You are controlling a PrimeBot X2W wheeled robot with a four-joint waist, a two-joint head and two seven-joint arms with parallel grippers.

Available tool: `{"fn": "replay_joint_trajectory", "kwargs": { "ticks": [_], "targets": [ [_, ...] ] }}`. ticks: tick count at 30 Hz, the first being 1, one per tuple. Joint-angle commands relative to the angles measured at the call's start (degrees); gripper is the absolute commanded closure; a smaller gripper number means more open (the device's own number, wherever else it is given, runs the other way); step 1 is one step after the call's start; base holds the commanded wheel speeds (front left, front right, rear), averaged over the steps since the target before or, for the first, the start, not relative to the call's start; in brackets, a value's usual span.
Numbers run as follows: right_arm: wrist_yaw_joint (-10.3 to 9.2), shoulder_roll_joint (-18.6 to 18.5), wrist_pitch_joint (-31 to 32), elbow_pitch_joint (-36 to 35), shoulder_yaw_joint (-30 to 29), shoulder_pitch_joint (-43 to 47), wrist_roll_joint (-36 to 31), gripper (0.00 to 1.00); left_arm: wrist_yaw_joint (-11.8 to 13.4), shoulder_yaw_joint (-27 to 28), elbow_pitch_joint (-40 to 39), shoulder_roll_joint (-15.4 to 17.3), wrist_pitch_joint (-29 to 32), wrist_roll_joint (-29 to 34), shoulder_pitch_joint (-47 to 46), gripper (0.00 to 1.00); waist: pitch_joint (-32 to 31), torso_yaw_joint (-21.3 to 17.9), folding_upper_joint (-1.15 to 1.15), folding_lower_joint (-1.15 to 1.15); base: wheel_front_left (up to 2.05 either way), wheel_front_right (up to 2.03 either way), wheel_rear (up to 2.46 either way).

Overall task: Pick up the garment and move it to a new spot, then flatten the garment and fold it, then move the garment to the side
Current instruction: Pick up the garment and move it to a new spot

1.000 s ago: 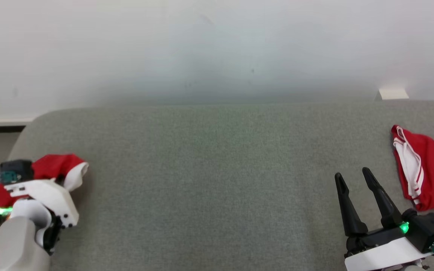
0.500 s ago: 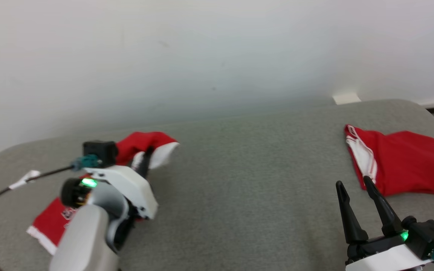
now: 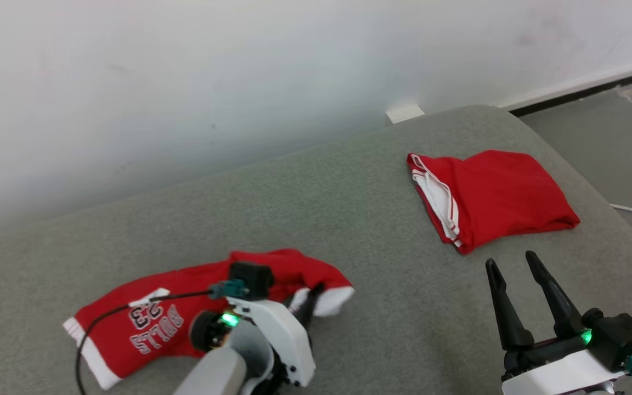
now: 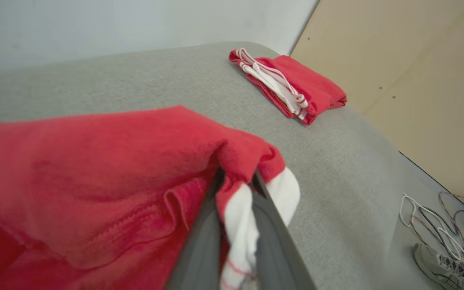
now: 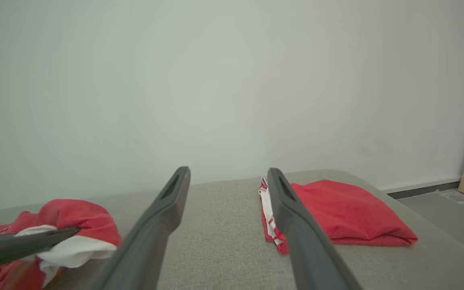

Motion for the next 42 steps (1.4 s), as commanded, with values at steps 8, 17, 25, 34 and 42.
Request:
{"fn": "replay_joint_trajectory", "kwargs": {
  "ticks": [8, 17, 25, 34, 42],
  "targets": [
    [-0.12, 0.0, 0.1, 0.1, -1.2, -0.1, 0.0, 0.00, 1.2, -8.4, 4.2, 0.3, -6.7, -4.5, -4.4, 0.00, 0.5, 2.1, 0.00, 0.00, 0.00, 0.00, 0.00],
    [-0.12, 0.0, 0.1, -0.7, -2.0, 1.7, -0.6, 0.00, 5.0, -6.6, 0.6, 4.4, -14.7, -1.8, -4.5, 0.00, -1.2, 10.1, 0.00, 0.00, 0.00, 0.00, 0.00],
    [-0.12, -0.2, 0.1, -1.6, -2.5, 3.5, -1.0, 0.00, 9.6, -1.2, -7.5, 11.7, -19.2, -1.8, 3.2, 0.00, -2.2, 15.2, 0.00, 0.00, 0.00, 0.00, 0.00],
    [-0.12, -0.2, 0.1, -2.7, -2.7, 5.3, -1.0, 0.00, 16.8, 7.4, -17.3, 13.9, -20.5, -0.1, 17.0, 0.00, -2.0, 16.7, 0.00, 0.00, 0.00, 0.00, 0.00],
    [-0.12, -0.7, 0.1, -2.2, -2.3, 4.7, -1.0, 0.00, 15.9, 11.8, -21.6, 10.2, -20.5, 3.5, 23.4, 0.00, -1.9, 17.1, 0.00, 0.00, 0.00, 0.00, 0.00]
  ]
}}
